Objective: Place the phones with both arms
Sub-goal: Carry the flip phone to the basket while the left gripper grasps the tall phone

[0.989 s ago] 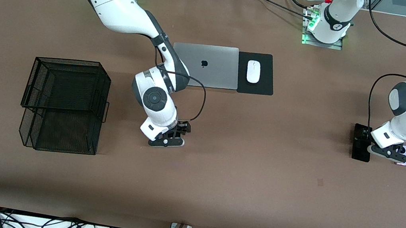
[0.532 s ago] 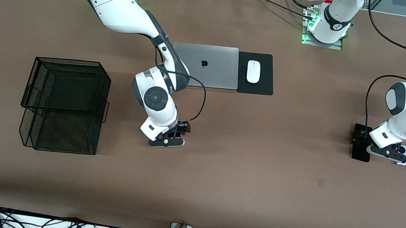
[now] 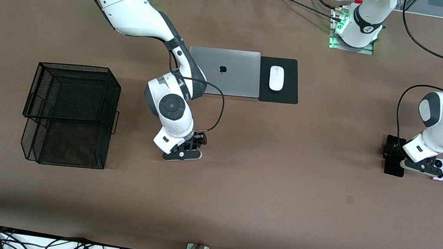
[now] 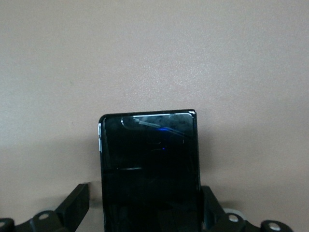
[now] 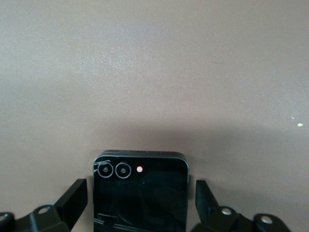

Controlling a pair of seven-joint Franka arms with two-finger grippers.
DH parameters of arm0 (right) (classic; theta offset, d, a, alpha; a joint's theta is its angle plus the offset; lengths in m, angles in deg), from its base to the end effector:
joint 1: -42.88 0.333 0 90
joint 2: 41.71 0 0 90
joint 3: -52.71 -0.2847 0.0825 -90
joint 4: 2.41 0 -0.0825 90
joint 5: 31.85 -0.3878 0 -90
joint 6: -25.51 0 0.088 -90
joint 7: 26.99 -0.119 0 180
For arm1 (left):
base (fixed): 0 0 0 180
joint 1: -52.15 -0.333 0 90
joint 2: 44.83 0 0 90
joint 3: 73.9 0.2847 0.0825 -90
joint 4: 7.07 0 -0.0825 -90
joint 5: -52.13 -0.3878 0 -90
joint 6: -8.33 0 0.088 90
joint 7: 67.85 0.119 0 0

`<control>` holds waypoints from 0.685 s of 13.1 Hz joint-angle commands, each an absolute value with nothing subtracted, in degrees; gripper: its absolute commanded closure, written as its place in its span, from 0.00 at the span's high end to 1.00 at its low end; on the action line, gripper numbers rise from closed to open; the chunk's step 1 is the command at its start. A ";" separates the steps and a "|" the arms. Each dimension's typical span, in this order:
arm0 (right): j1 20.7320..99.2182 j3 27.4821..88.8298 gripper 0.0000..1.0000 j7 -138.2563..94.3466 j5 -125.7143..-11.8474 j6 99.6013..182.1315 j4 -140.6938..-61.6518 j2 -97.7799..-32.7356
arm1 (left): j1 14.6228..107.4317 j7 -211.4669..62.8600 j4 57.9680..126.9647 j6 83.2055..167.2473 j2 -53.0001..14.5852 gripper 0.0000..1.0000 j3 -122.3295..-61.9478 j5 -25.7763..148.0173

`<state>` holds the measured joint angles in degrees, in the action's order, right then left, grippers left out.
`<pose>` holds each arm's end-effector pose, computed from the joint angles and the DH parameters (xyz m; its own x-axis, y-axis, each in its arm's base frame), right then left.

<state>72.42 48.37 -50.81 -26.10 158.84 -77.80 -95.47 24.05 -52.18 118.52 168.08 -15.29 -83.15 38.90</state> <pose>0.6119 0.3946 0.1429 0.9756 0.2058 0.0760 0.2075 -0.9781 -0.0151 0.5237 0.1624 0.1154 0.9874 -0.1344 0.0835 -0.1310 -0.9904 -0.0441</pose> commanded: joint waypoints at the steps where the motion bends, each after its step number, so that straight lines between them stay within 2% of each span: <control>1: 72.85 48.66 0.96 -51.51 -25.08 158.75 -78.26 -95.23 | 23.32 -54.14 118.70 170.30 -14.34 1.00 -83.57 38.68; 2: 72.85 48.66 0.94 -51.51 -25.08 158.75 -78.35 -95.32 | 23.32 -54.23 118.70 170.66 -13.90 1.00 -83.57 38.68; 3: 72.85 48.66 0.85 -51.51 -25.08 158.75 -78.35 -95.32 | 23.32 -54.49 118.61 170.66 -13.63 1.00 -83.57 38.68; 4: 72.85 48.66 0.55 -51.42 -25.08 158.75 -78.35 -95.32 | 23.41 -55.10 118.53 170.75 -13.54 0.94 -83.66 38.68; 5: 72.85 48.66 0.30 -51.33 -25.08 158.75 -78.35 -95.32 | 23.41 -55.37 118.53 170.75 -13.54 0.83 -83.57 38.68; 6: 72.76 48.66 0.12 -51.33 -25.08 158.75 -78.35 -95.32 | 23.41 -55.46 118.53 170.75 -13.54 0.73 -83.57 38.68; 7: 72.67 48.66 0.00 -51.25 -25.17 158.66 -78.35 -95.14 | 23.41 -55.46 118.53 170.75 -13.54 0.59 -83.57 38.68; 9: 71.97 49.19 0.00 -51.07 -25.17 155.70 -78.00 -93.31 | 23.50 -56.51 118.53 170.75 -13.54 0.33 -83.57 38.68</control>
<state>72.39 48.49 -50.83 -26.10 158.61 -77.99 -95.41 23.92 -55.25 118.82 169.37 -15.47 -83.18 38.90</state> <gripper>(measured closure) 0.207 0.176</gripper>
